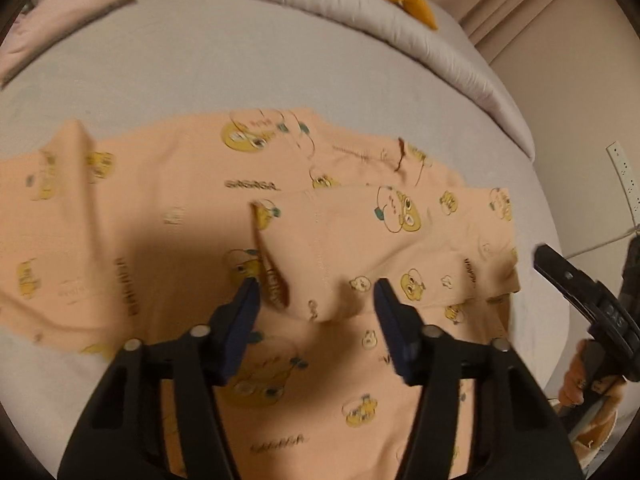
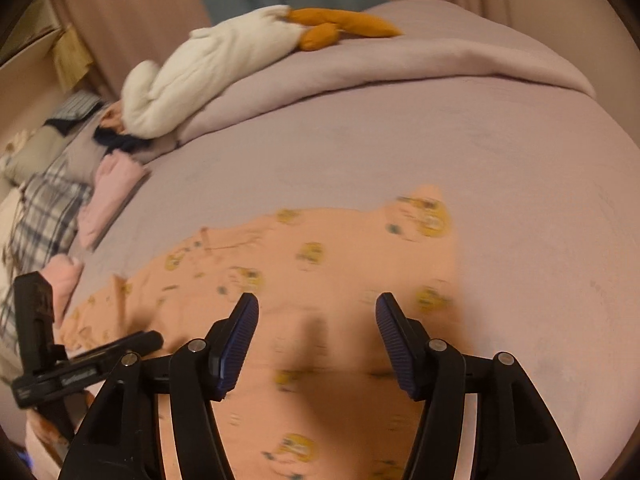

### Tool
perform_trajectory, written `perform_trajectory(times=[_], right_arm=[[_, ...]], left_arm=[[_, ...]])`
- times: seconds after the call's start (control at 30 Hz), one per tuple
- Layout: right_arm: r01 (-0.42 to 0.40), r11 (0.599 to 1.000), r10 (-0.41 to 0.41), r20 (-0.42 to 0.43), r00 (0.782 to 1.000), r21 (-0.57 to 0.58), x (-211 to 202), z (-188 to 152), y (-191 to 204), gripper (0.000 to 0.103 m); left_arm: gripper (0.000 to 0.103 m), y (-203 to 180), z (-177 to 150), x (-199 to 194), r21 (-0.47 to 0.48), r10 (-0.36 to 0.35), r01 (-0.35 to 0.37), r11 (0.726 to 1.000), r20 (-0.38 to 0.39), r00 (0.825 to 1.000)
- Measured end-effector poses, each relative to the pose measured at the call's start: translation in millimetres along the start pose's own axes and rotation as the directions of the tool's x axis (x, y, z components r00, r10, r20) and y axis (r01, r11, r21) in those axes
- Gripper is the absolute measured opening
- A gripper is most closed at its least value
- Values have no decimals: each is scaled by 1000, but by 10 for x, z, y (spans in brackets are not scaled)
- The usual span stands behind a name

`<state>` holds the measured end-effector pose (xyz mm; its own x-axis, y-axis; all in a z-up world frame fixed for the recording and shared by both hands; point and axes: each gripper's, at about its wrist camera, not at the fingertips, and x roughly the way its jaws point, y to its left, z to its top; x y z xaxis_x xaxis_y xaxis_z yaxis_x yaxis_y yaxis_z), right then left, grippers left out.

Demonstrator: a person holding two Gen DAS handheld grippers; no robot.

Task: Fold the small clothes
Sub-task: 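Open the right tool to release the sleeve on the romper, then grasp the other romper sleeve cuff with the left tool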

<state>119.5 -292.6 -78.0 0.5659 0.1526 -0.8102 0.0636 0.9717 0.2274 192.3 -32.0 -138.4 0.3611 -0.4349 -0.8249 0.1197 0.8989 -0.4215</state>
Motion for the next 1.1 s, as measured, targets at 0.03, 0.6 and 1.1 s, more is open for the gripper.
perform_trajectory(times=[0.03,0.6,1.1], right_arm=[[13,1000,-13,-1,1000,12,1,-12,-58,61],[95,992,-98,33,995,89,-14,6,-377,61],[103,992,-101,-29,994,68,301,-13,-309,61]], left_arm=[[40,5,9,62,-6,-2,2,1000,-11,1000],[4,36,297,-591,-17,60,-58,998,208,976],[5,602,292,-311,-62,215,-208,976,143,966]])
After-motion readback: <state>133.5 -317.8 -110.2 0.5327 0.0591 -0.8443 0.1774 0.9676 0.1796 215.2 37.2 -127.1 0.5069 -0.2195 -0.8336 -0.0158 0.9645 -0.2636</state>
